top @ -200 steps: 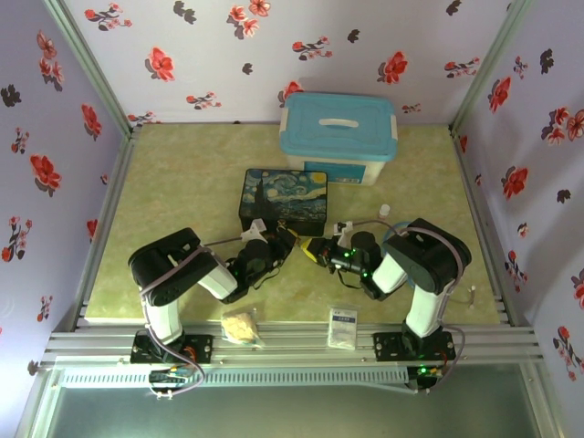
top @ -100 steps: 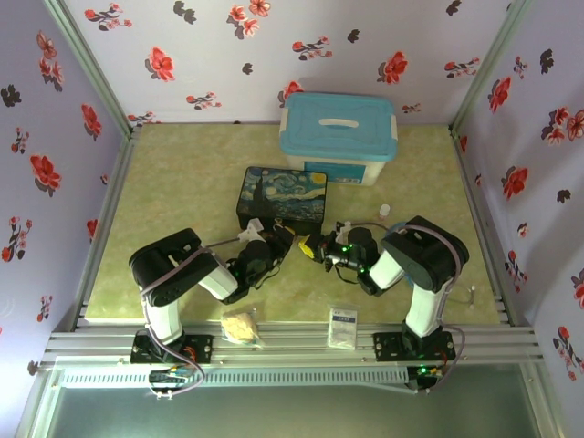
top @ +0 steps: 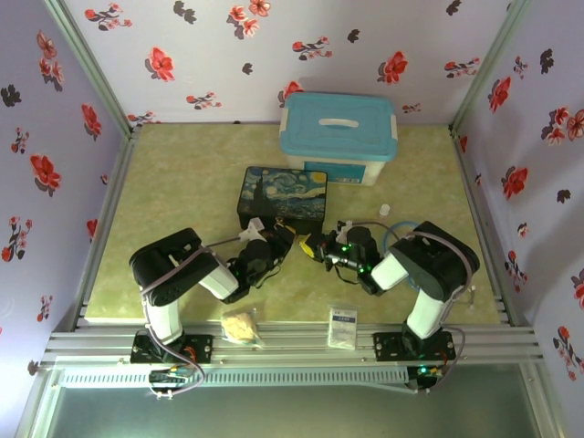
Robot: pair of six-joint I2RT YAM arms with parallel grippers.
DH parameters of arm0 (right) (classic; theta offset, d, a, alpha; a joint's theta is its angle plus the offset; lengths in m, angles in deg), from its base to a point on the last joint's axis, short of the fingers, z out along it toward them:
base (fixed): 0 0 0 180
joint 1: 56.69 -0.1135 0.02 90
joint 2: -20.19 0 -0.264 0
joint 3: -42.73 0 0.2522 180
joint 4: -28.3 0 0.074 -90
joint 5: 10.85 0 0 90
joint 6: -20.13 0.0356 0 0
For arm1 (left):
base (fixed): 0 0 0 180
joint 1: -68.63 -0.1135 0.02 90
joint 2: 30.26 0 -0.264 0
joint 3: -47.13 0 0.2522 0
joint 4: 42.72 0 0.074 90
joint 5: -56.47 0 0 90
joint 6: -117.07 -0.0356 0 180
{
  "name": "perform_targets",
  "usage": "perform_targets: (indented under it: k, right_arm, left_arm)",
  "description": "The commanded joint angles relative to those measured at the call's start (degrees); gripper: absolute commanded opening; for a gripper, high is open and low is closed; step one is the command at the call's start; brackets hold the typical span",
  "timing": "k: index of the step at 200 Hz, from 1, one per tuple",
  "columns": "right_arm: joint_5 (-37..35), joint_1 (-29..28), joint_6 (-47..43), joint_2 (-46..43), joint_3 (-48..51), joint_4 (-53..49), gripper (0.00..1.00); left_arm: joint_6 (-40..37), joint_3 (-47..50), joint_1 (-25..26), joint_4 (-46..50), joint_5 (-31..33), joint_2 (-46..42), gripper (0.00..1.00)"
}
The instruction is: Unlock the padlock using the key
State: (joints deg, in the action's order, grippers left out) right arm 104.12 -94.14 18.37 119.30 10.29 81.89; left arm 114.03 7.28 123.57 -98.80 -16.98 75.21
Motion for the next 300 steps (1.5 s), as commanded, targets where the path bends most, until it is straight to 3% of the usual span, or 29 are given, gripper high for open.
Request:
perform_targets:
  k: [1,19,56,65,79,92,101,127,141,165,189,203,229,256,300]
  right_arm:
    - [-1.7,-2.6,-13.0,-3.5,-2.1,-7.6,0.01]
    - [-1.9,-2.8,-13.1,-3.5,-2.1,-6.5,0.03]
    - [0.2,-1.3,1.2,5.9,-2.0,12.1,0.07]
    - [0.5,-1.5,0.1,6.5,-2.3,12.1,0.12]
    - [-5.0,-2.0,-3.6,4.2,0.9,11.1,0.24]
    - [-5.0,-1.4,-8.6,0.6,0.9,1.1,0.41]
    - [-5.4,-1.4,-12.4,-2.3,0.8,-6.3,0.44]
    - [-6.8,-1.3,-22.6,-11.2,0.6,-23.9,0.46]
    - [-9.7,-1.6,-31.3,-18.1,-1.6,-40.7,0.45]
    - [-20.9,-5.1,-51.2,-28.2,-8.6,-69.3,0.46]
    - [-26.4,-7.3,-66.8,-31.5,-12.5,-80.9,0.45]
    - [-29.6,-8.7,-72.3,-33.8,-11.2,-79.1,0.43]
    - [-29.6,-10.4,-77.3,-39.7,-3.2,-63.1,0.44]
    - [-36.0,-14.2,-82.1,-39.8,-0.4,-55.5,0.47]
    - [-45.6,-23.5,-94.0,-30.5,0.3,-44.6,0.48]
  left_arm:
    - [0.5,-2.4,2.8,-5.1,-6.2,0.8,0.0]
    - [0.7,-2.5,2.9,-5.0,-6.2,0.9,0.0]
    - [0.6,-2.0,2.9,-5.0,-6.0,0.5,0.0]
    - [0.6,-1.8,3.0,-5.0,-5.8,0.4,0.0]
    - [0.2,-1.4,3.0,-5.0,-5.5,0.1,0.0]
    - [0.2,-1.0,2.9,-4.5,-4.8,0.3,0.0]
    - [1.1,-0.8,2.9,-4.6,-4.2,0.9,0.0]
    - [1.7,0.0,2.9,-4.4,-3.1,1.7,0.0]
    - [1.5,0.7,2.9,-3.5,-2.4,1.4,0.0]
    - [1.2,1.1,2.9,0.1,-2.1,0.1,0.0]
    - [-1.0,0.1,2.8,8.9,-2.4,-3.5,0.0]
    - [-3.5,-1.8,2.4,17.4,-3.8,-6.6,0.0]
    - [-7.6,-4.0,2.4,28.0,-4.0,-11.7,0.0]
    - [-8.2,-4.0,2.2,30.0,-4.1,-14.1,0.0]
    - [-9.0,-5.4,3.0,31.5,-6.2,-13.9,0.0]
